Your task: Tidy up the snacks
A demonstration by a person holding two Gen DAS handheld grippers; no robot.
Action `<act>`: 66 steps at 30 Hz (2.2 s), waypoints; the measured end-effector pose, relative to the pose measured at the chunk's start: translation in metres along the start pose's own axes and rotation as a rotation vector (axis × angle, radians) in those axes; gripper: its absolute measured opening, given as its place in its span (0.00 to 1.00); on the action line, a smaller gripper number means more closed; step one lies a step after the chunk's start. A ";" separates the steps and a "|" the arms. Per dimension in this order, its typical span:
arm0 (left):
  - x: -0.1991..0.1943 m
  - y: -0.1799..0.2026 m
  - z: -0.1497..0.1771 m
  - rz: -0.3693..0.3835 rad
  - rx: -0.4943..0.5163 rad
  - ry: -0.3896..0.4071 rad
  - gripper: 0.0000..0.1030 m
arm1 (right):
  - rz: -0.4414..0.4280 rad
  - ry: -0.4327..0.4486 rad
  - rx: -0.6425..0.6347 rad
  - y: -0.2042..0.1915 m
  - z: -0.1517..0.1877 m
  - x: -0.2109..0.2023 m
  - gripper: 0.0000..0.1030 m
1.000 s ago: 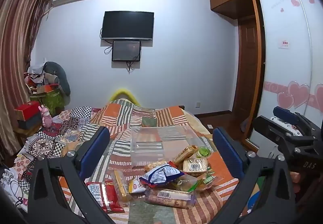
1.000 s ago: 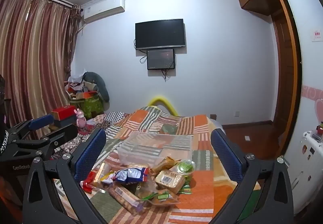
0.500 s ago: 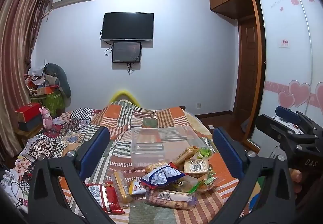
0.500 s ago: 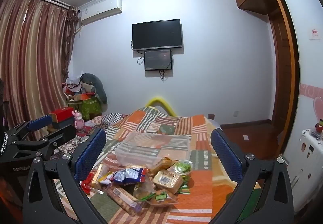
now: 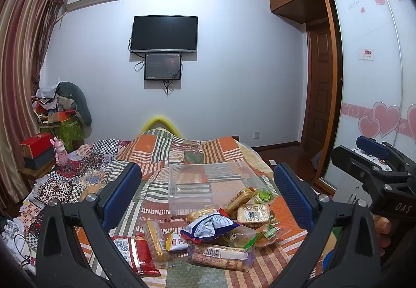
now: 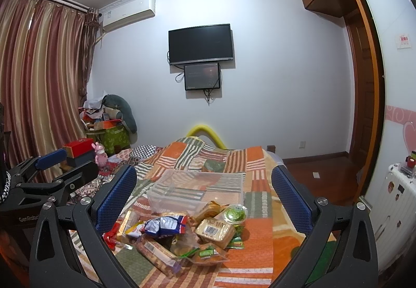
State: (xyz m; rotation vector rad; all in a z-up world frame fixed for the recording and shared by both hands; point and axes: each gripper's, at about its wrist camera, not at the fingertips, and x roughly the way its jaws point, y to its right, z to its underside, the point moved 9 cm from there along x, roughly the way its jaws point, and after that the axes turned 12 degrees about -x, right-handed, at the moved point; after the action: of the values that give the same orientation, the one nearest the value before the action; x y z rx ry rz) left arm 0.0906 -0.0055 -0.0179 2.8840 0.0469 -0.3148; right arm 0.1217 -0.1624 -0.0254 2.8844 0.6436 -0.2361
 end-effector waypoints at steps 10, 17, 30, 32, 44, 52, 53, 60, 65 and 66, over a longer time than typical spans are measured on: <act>0.004 -0.002 0.003 -0.002 0.005 -0.004 1.00 | -0.006 -0.003 0.010 0.002 0.002 0.003 1.00; 0.005 -0.001 0.004 0.001 0.008 -0.006 1.00 | -0.007 -0.003 0.011 0.002 0.002 0.004 1.00; 0.006 -0.003 0.006 -0.001 0.008 -0.003 1.00 | -0.007 -0.002 0.007 0.000 0.004 0.004 1.00; 0.006 -0.004 0.006 -0.002 0.008 -0.002 1.00 | -0.007 -0.003 0.006 0.000 0.003 0.004 1.00; 0.006 -0.008 0.004 0.000 0.003 0.000 1.00 | -0.009 -0.007 0.007 -0.001 0.006 0.006 1.00; 0.010 -0.012 0.006 -0.005 0.004 -0.009 1.00 | -0.013 -0.020 0.002 -0.003 0.010 0.009 1.00; 0.011 -0.013 0.007 -0.006 0.005 -0.012 1.00 | -0.013 -0.022 0.001 -0.003 0.011 0.011 1.00; 0.022 -0.023 0.014 -0.007 0.002 -0.048 0.99 | -0.026 -0.054 0.007 -0.003 0.020 0.020 1.00; 0.031 -0.040 0.023 -0.029 0.019 -0.095 0.83 | -0.041 -0.110 0.003 0.000 0.037 0.031 0.97; 0.034 -0.048 0.026 -0.039 0.019 -0.111 0.82 | -0.043 -0.125 0.002 0.001 0.041 0.034 0.94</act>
State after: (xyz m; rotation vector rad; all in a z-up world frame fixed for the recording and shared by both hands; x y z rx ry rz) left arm 0.1156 0.0348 -0.0614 2.8822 0.0805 -0.4844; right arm 0.1472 -0.1578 -0.0717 2.8319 0.6836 -0.4186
